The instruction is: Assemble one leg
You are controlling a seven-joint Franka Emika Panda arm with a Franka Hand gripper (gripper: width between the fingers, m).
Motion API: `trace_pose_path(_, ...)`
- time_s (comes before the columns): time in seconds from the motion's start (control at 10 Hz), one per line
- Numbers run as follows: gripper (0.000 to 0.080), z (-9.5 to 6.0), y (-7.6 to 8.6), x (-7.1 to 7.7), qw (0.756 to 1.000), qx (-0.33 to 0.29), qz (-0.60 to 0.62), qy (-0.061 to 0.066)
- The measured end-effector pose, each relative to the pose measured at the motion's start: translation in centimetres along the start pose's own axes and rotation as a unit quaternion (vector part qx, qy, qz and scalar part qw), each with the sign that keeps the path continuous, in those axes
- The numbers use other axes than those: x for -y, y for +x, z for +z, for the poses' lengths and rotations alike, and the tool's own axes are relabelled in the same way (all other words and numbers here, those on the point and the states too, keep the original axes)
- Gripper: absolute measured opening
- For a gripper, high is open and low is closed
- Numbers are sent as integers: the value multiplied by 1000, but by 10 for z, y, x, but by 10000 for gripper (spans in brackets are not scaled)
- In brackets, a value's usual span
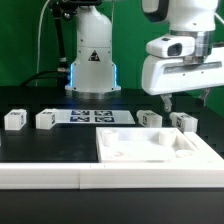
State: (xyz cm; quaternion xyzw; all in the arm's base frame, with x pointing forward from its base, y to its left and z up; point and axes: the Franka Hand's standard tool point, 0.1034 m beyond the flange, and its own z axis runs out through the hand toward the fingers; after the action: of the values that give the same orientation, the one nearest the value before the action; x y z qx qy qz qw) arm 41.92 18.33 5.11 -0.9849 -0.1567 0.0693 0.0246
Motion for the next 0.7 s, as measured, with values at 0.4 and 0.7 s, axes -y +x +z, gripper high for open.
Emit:
trace_pose_path(0.4,649,12,0,6,989,147,0,6)
trace_pose_path(0.7,649,19,-4,9,964,265,11,10)
